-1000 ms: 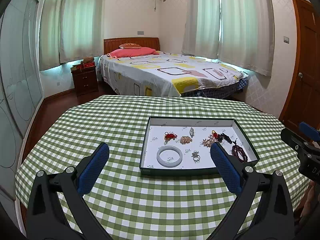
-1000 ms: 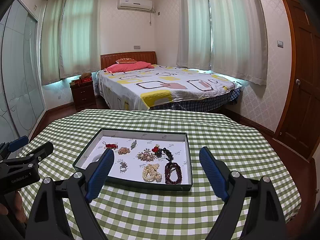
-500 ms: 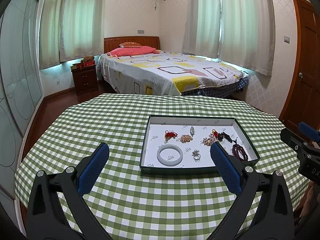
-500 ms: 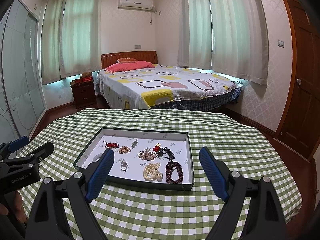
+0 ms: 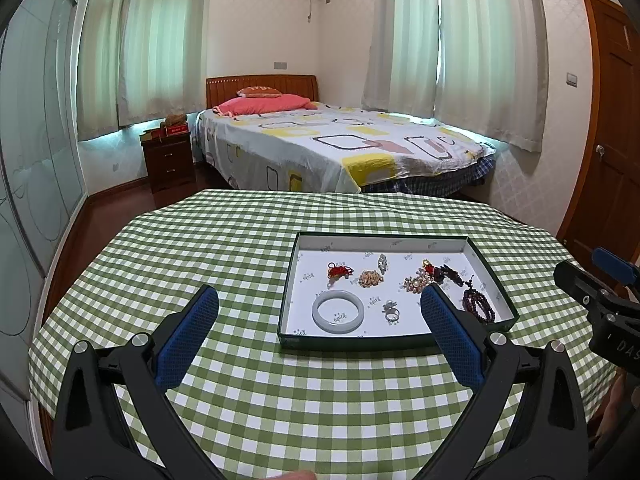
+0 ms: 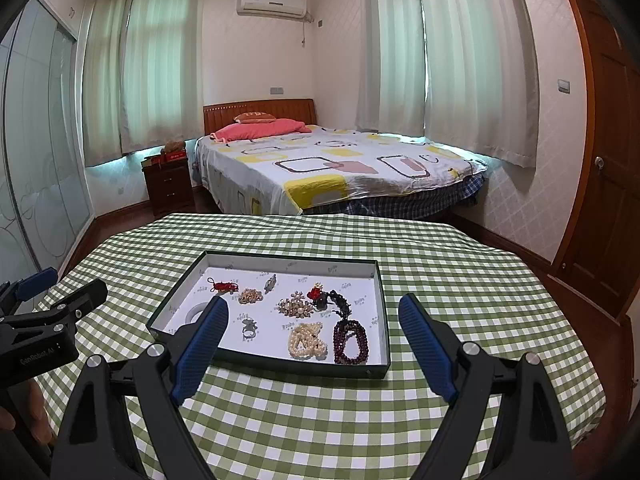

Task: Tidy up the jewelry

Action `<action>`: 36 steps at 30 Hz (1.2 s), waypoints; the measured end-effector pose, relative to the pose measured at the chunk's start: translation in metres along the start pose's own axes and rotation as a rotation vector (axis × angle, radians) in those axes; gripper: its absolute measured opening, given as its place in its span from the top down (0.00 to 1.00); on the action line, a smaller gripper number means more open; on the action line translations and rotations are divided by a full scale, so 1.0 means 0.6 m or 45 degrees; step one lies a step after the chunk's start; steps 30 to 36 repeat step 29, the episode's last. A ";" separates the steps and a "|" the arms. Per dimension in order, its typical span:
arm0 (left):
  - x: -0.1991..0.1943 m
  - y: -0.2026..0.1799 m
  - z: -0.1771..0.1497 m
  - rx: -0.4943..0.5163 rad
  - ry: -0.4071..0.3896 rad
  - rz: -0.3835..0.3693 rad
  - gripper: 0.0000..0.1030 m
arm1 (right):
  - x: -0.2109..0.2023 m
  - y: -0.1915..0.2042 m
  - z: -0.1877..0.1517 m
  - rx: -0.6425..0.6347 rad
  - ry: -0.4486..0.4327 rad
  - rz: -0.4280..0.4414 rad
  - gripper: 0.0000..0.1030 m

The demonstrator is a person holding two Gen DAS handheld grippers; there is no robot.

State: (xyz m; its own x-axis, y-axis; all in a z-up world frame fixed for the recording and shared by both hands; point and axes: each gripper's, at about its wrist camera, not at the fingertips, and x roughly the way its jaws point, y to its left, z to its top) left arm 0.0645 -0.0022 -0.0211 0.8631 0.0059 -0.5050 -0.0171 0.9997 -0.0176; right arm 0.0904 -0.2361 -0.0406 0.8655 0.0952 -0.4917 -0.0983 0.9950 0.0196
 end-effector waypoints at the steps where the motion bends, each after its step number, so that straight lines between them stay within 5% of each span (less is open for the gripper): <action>1: 0.000 -0.001 0.000 0.004 -0.004 -0.001 0.04 | 0.001 0.000 -0.001 -0.001 0.002 0.001 0.18; 16: 0.007 -0.009 -0.007 0.041 -0.019 -0.021 0.04 | 0.018 0.002 -0.014 -0.003 0.038 0.011 0.18; 29: 0.098 0.048 -0.027 -0.082 0.183 0.006 0.04 | 0.075 -0.050 -0.010 0.072 0.093 -0.046 0.18; 36: 0.098 0.048 -0.027 -0.082 0.183 0.006 0.04 | 0.075 -0.050 -0.010 0.072 0.093 -0.046 0.18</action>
